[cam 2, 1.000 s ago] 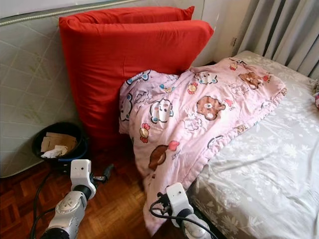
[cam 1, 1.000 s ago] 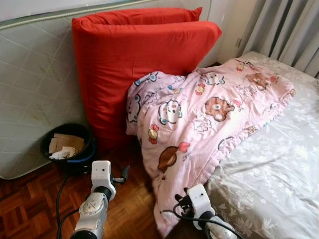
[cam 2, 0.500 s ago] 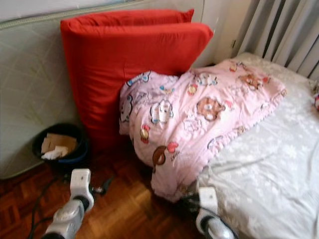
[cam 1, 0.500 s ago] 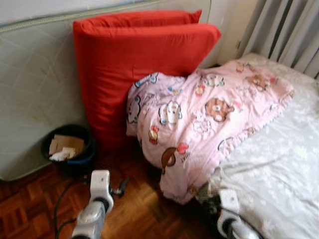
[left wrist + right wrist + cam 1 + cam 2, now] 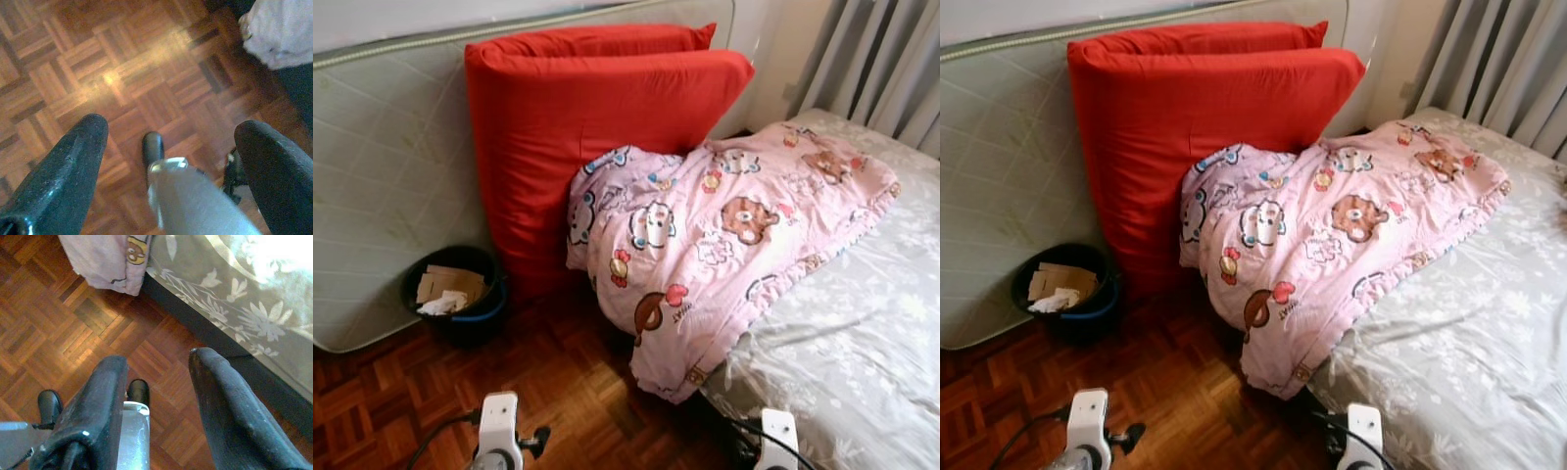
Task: Clean up the room
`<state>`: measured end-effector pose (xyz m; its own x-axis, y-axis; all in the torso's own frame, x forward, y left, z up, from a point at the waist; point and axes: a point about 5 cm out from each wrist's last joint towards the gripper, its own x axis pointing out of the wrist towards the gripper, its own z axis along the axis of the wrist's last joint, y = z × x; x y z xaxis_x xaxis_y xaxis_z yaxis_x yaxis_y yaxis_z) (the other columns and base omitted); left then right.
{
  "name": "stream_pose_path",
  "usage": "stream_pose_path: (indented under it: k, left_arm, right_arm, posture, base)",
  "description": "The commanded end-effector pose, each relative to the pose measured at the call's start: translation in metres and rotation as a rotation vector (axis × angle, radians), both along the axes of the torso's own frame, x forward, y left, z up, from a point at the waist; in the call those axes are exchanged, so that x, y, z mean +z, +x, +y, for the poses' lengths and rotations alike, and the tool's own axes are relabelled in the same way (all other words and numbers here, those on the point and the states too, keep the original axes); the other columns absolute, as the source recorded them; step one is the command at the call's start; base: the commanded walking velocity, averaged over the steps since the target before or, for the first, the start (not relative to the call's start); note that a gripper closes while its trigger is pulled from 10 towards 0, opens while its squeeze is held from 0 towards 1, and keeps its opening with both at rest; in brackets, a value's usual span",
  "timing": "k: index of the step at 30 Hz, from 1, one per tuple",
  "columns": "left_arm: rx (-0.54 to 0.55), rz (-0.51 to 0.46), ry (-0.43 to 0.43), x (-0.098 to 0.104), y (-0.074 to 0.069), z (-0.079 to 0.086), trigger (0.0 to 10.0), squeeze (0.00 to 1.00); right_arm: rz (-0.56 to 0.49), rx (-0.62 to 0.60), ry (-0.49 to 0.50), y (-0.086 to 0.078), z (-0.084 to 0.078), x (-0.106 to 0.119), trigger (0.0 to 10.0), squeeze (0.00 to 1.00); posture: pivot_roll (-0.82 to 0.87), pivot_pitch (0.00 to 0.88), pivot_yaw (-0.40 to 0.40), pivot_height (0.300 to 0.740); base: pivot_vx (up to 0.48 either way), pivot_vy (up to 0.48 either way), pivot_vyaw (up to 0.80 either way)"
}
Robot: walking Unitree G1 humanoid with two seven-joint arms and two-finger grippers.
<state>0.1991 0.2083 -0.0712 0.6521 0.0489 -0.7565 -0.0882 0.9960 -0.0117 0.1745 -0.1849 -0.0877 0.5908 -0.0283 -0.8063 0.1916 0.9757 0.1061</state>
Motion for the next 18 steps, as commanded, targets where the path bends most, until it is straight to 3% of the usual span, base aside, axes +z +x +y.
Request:
stream_pose_path:
  k: [1, 8, 18]
  left_arm:
    - [-0.023, 0.024, 0.017, -0.0019, -0.0026, -0.0008, 10.0, 0.0]
    - [-0.008, 0.05, 0.029, -0.0061, -0.0105, 0.0001, 10.0, 0.0]
    - [-0.016, 0.031, 0.011, -0.0055, -0.0081, -0.0061, 10.0, 0.0]
  right_arm:
    - [0.012, -0.013, 0.002, -0.0033, -0.0003, -0.0016, 10.0, 0.0]
    - [0.019, -0.023, -0.003, -0.0069, 0.0011, -0.0033, 10.0, 0.0]
    - [0.027, -0.004, 0.001, -0.0082, 0.002, -0.004, 10.0, 0.0]
  posture:
    - [-0.02, 0.008, -0.052, 0.74]
    - [-0.03, 0.0, -0.048, 0.74]
    - [-0.03, 0.0, -0.052, 0.74]
  base:
    - [0.0, 0.0, 0.0]
    - [0.0, 0.0, 0.0]
    - [0.0, 0.0, 0.0]
